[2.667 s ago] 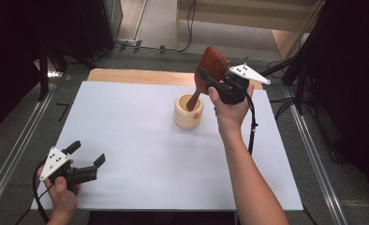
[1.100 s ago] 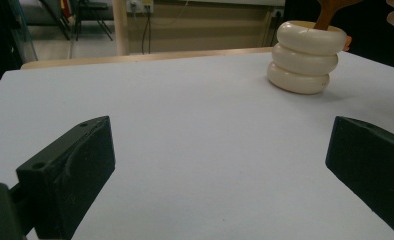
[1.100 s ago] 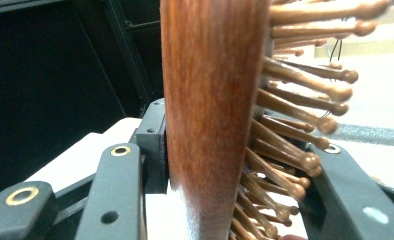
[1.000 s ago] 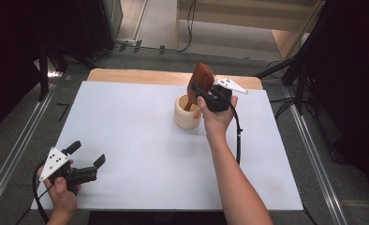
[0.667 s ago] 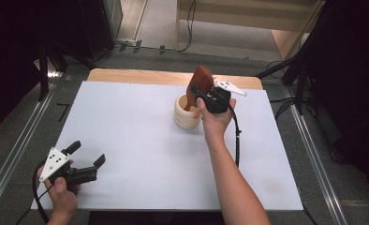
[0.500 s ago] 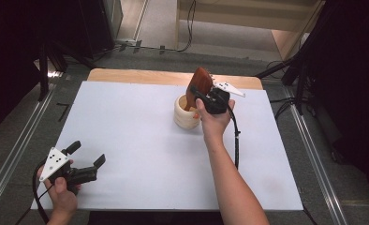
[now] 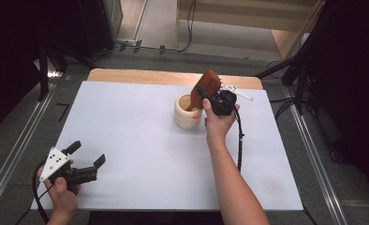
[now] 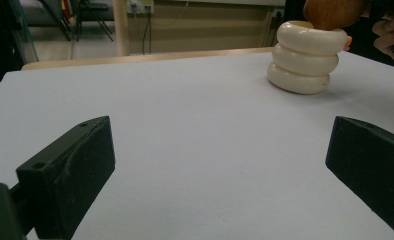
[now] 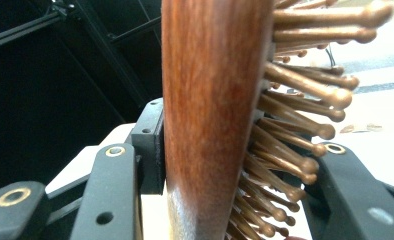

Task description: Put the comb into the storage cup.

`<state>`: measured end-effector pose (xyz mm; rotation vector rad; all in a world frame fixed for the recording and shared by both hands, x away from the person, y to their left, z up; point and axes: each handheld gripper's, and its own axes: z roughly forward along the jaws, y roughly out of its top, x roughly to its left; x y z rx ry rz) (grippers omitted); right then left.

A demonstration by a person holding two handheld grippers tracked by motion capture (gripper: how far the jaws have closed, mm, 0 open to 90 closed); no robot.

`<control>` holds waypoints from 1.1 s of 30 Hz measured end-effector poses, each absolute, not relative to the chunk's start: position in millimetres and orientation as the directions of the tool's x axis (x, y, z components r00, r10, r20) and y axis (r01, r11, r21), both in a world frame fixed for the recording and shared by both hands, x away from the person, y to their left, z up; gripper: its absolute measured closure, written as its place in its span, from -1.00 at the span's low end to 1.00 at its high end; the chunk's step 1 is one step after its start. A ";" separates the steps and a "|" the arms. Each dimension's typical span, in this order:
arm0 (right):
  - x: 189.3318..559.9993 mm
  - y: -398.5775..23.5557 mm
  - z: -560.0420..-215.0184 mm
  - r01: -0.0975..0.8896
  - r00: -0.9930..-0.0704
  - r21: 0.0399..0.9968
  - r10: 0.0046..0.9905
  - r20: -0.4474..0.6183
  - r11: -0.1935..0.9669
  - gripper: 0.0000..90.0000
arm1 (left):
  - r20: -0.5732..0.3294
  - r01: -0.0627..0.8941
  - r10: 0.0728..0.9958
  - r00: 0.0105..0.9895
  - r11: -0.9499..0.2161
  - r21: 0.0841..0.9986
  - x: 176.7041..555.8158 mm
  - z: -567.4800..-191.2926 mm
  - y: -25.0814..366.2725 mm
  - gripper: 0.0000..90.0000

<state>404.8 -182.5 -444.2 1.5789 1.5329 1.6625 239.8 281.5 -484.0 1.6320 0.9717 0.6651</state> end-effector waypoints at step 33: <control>381.5 -201.4 -424.3 0.336 -0.368 0.921 0.872 0.323 -0.199 -1.00 | -0.048 0.254 0.856 0.515 -0.099 0.962 239.1 -484.0 280.8 -1.00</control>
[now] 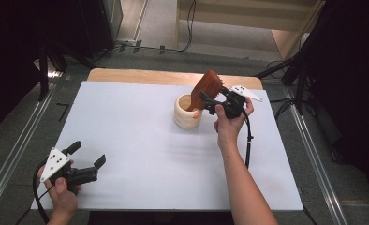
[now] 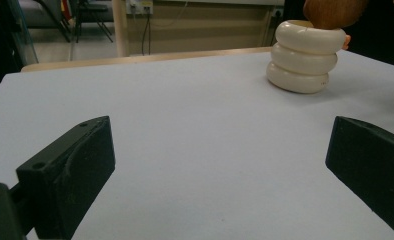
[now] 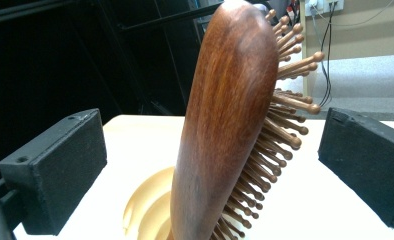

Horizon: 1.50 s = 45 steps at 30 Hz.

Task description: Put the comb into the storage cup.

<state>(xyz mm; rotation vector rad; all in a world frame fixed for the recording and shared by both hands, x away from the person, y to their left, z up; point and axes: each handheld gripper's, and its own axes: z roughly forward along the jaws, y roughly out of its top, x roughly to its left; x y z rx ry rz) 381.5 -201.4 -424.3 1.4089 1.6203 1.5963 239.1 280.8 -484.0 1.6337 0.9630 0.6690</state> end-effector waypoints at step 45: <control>303.3 -247.9 -434.1 0.279 -0.371 0.958 0.912 0.176 -0.072 -1.00 | -0.039 0.255 0.857 0.514 -0.109 0.961 238.9 -484.3 279.7 -1.00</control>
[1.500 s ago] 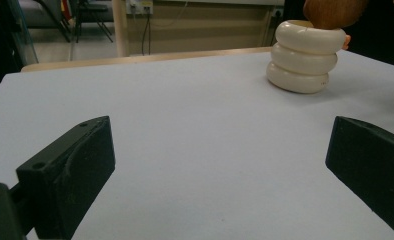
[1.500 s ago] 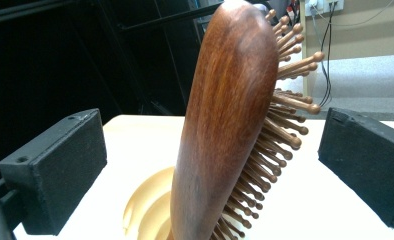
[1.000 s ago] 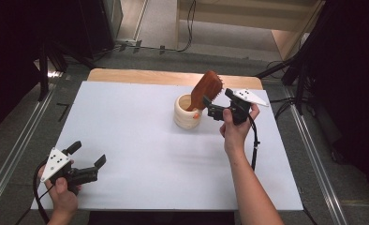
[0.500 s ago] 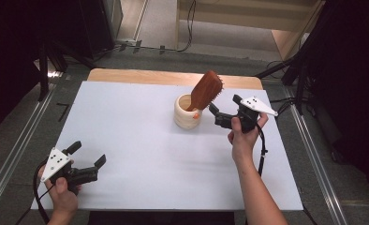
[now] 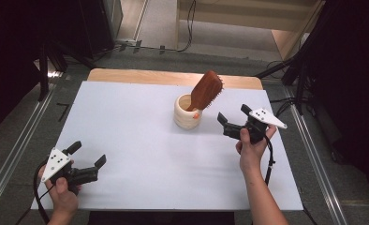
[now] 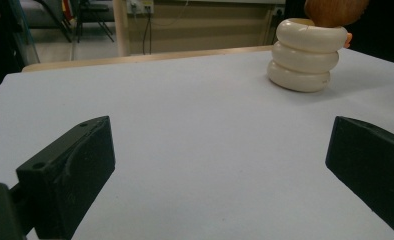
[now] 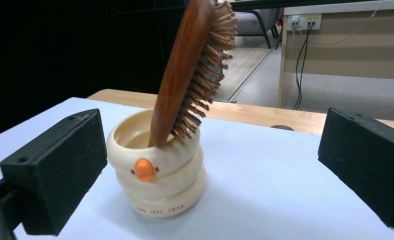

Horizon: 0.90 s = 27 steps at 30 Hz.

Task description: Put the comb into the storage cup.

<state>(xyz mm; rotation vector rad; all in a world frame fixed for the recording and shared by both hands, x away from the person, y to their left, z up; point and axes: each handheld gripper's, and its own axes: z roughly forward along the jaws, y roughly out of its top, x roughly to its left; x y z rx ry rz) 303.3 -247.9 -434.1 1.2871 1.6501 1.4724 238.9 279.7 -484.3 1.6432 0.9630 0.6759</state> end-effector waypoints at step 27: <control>249.0 -296.1 -471.3 0.302 -0.304 0.950 0.937 0.175 -0.080 -1.00 | -0.038 0.252 0.857 0.514 -0.109 0.962 238.8 -484.4 279.3 -0.99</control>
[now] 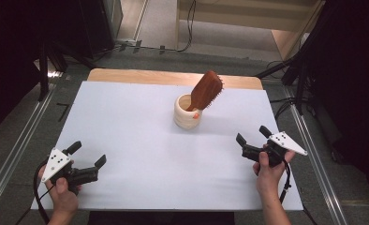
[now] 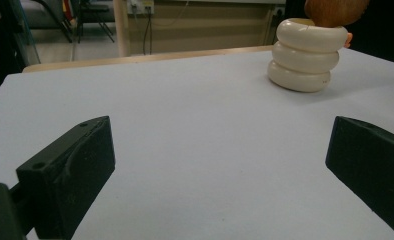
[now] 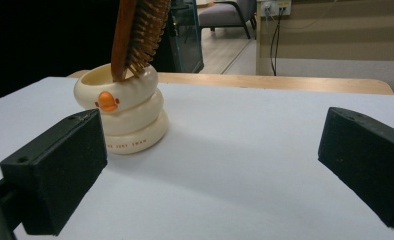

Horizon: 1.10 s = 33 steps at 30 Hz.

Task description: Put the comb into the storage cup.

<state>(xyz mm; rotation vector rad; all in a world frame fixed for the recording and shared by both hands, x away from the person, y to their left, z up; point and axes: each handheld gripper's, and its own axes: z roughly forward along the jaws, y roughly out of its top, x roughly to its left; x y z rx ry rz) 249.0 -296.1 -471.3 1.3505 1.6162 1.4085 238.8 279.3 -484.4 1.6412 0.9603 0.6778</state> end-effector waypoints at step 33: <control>205.7 -338.9 -499.2 0.322 -0.260 0.945 0.955 0.143 -0.053 -1.00 | -0.035 0.251 0.860 0.510 -0.110 0.962 238.3 -484.3 279.7 -1.00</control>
